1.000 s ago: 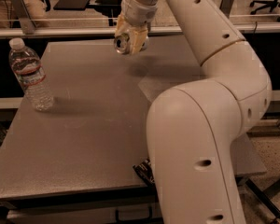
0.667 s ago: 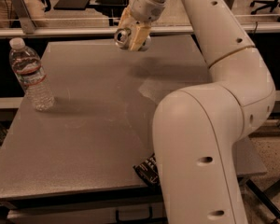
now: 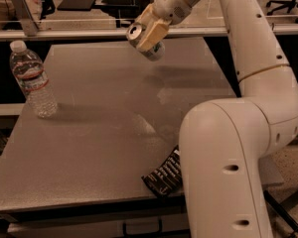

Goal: Place 7up can upright

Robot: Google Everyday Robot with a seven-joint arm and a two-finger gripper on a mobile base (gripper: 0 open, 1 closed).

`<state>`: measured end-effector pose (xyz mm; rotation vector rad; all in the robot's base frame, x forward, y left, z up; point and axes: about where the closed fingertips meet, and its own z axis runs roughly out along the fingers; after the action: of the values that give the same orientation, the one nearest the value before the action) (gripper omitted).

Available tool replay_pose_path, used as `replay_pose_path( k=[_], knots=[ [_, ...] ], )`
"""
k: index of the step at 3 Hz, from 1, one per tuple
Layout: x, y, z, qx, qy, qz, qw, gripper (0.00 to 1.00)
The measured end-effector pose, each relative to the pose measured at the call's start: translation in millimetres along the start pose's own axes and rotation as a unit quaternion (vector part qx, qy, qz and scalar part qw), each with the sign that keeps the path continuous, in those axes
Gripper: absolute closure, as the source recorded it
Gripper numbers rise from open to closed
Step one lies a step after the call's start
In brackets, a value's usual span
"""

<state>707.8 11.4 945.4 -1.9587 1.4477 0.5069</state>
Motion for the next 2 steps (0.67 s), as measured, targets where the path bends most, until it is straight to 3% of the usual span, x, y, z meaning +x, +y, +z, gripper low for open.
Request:
replay_pose_path(
  k=[1,2],
  knots=[
    [-7,5,-17,0.005,-0.057,0.069,0.9959,1.0],
    [-17,12,-37,0.005,-0.093,0.116,0.9889,1.0]
  ],
)
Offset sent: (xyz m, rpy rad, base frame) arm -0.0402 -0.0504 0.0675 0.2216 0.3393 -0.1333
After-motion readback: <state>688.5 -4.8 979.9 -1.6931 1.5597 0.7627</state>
